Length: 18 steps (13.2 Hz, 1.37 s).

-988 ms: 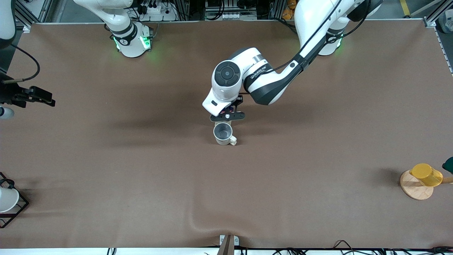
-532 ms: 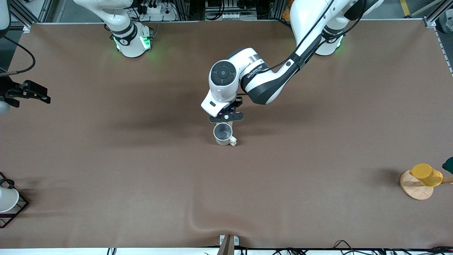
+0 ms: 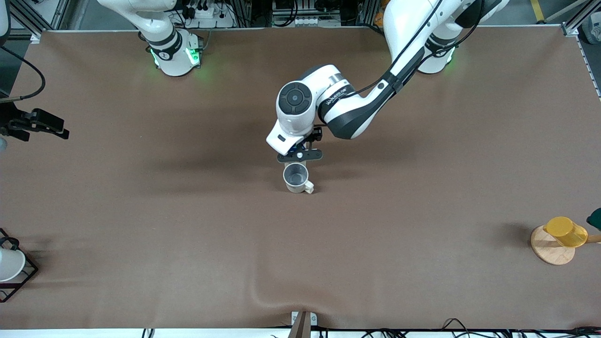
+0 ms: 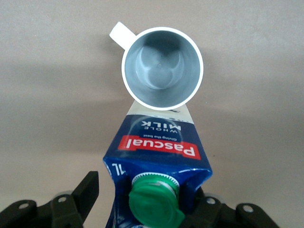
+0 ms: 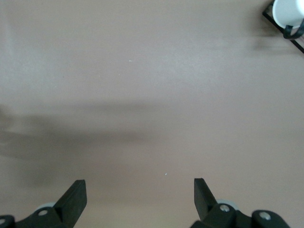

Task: Place milk next to cup
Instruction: 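Lower the milk carton beside the mug with the left gripper, then open the left gripper and lift it off the milk carton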

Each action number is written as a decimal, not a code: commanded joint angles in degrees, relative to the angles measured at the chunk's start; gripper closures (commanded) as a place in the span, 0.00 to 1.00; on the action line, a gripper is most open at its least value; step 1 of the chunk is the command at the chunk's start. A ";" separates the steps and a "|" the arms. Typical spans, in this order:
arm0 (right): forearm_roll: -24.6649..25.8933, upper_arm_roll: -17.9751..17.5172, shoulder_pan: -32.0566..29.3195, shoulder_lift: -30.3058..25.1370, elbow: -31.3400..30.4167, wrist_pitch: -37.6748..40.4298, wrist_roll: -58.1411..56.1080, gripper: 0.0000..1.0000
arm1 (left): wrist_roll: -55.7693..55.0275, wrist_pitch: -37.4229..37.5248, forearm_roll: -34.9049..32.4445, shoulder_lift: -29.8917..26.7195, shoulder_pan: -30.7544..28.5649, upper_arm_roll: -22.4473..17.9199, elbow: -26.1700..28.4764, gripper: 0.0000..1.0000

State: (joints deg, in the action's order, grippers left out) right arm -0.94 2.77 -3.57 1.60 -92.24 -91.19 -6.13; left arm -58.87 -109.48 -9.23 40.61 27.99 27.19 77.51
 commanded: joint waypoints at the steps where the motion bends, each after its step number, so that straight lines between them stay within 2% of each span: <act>1: -0.73 -0.14 0.14 -0.19 1.27 0.93 4.19 0.00 | -1.25 0.23 -1.23 -0.88 0.48 -0.65 -1.31 0.00; 4: -0.65 -0.23 0.32 -0.11 2.58 1.98 4.19 0.00 | -1.51 2.15 -0.53 -4.65 -0.48 -0.56 -1.31 0.00; 6: -0.65 -0.14 0.14 -0.11 2.59 1.98 4.28 0.00 | -1.25 6.36 -0.53 -8.34 -2.41 -0.65 -1.22 0.00; 11: -0.73 -0.23 1.01 0.51 3.11 2.16 3.40 0.00 | 1.03 11.82 -0.18 -16.34 -13.12 0.06 0.36 0.00; 14: -0.65 -0.14 1.02 0.51 3.20 2.16 3.40 0.00 | 9.78 17.61 -0.18 -20.56 -19.45 -0.03 0.97 0.00; 18: -0.73 0.04 0.58 0.51 3.11 2.25 2.10 0.00 | 20.87 18.34 -0.09 -29.69 -28.59 0.06 6.58 0.00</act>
State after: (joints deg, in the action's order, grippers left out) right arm -1.02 2.40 -2.84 1.74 -90.25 -90.00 -2.98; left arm -42.20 -91.03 -9.23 17.71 2.84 26.78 78.04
